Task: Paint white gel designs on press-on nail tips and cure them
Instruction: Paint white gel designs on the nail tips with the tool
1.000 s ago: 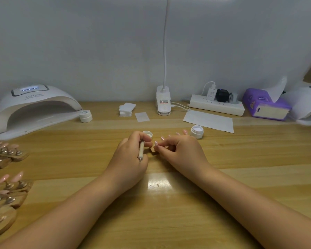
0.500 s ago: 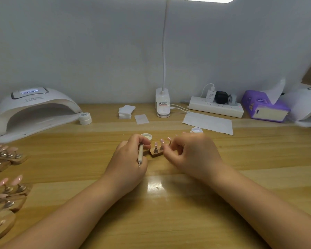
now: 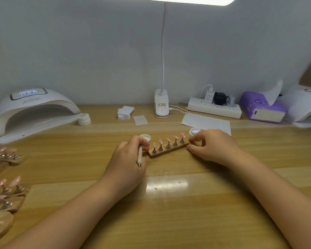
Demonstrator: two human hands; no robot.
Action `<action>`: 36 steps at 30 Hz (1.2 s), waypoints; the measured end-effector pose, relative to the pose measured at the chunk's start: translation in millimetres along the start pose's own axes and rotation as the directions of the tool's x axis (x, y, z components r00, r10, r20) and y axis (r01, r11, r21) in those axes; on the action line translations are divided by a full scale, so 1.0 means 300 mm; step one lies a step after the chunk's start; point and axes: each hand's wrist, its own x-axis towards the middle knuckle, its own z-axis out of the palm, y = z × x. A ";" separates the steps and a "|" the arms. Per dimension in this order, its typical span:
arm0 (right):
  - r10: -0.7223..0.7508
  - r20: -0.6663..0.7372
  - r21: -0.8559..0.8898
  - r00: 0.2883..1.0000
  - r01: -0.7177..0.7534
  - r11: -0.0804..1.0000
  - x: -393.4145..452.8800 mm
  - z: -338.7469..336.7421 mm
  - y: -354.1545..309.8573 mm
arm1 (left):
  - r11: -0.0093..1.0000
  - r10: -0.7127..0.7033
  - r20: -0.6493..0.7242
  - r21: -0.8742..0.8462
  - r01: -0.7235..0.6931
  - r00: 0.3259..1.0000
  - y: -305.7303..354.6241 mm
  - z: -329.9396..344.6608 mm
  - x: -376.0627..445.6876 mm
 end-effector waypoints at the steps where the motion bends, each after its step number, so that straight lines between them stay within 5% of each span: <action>1: -0.013 0.008 0.008 1.000 0.013 1.000 0.003 0.004 0.000 | 1.000 -0.002 0.000 0.000 0.002 1.000 0.001 0.000 0.000; 8: -0.081 0.114 0.096 0.990 0.070 0.993 0.008 -0.011 0.014 | 1.000 -0.025 -0.009 0.008 0.025 1.000 0.010 -0.002 -0.003; 11: -0.108 0.103 0.282 0.989 0.075 0.956 0.000 -0.019 0.033 | 0.999 -0.042 -0.032 0.009 0.042 0.999 0.010 -0.002 -0.003; 26: -0.184 0.043 0.489 0.982 0.140 0.861 -0.017 -0.022 0.034 | 0.998 -0.051 -0.056 -0.039 0.049 0.997 0.008 -0.013 -0.007; 36: -0.208 0.215 0.352 0.954 0.123 0.928 -0.009 -0.028 0.005 | 0.998 -0.062 -0.047 -0.032 0.061 0.997 0.008 -0.011 -0.009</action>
